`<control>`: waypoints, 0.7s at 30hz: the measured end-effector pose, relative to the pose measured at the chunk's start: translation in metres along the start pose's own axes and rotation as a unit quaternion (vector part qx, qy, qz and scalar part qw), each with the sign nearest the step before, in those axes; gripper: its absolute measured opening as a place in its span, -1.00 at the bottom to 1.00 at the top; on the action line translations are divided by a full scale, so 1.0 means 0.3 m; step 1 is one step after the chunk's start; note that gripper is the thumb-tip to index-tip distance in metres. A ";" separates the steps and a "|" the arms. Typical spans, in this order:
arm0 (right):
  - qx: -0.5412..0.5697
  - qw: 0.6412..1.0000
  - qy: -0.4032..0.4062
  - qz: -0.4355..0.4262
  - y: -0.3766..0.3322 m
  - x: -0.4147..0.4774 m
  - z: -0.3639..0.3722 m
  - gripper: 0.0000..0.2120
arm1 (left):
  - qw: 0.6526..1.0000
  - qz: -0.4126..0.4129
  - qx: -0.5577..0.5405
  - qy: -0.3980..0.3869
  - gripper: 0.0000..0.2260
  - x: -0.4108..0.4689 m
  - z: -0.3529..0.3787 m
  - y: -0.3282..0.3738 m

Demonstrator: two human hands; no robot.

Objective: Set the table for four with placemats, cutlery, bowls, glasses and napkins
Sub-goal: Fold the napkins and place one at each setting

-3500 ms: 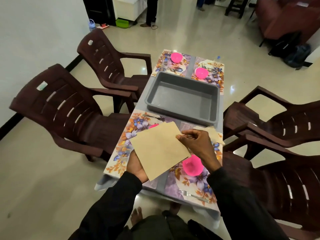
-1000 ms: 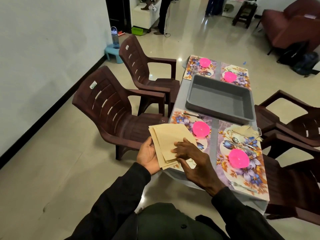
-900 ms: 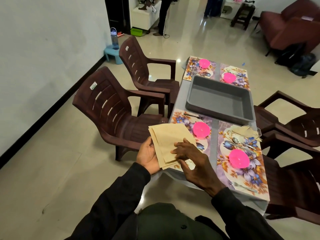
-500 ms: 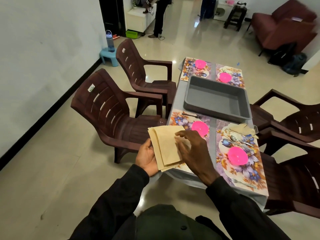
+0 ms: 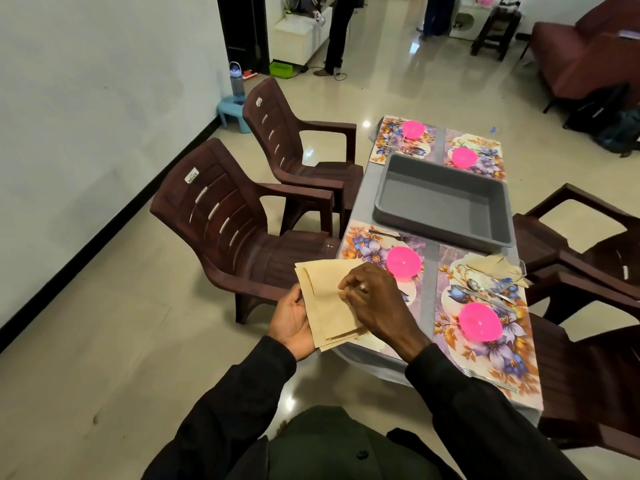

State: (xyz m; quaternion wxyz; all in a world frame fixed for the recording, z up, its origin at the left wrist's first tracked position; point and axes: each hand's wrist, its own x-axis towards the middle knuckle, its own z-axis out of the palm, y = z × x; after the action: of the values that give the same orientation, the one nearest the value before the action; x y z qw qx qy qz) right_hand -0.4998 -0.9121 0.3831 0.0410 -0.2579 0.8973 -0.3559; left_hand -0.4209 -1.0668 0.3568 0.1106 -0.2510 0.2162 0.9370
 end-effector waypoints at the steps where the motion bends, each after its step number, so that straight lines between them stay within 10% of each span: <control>1: -0.001 1.000 -0.004 -0.005 0.003 0.008 -0.004 -0.92 | 1.000 0.002 -0.004 0.006 -0.57 0.006 0.004 -0.001; 21: 0.011 0.996 -0.086 0.021 0.160 0.099 -0.172 -0.81 | 0.999 0.027 -0.003 0.016 -0.58 0.120 0.155 -0.142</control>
State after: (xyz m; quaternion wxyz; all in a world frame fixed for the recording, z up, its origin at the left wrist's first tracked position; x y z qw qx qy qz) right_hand -0.5596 -0.8653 0.3931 0.1281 -0.2680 0.8917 -0.3416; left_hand -0.4577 -1.0041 0.3596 0.0806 -0.2606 0.2220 0.9361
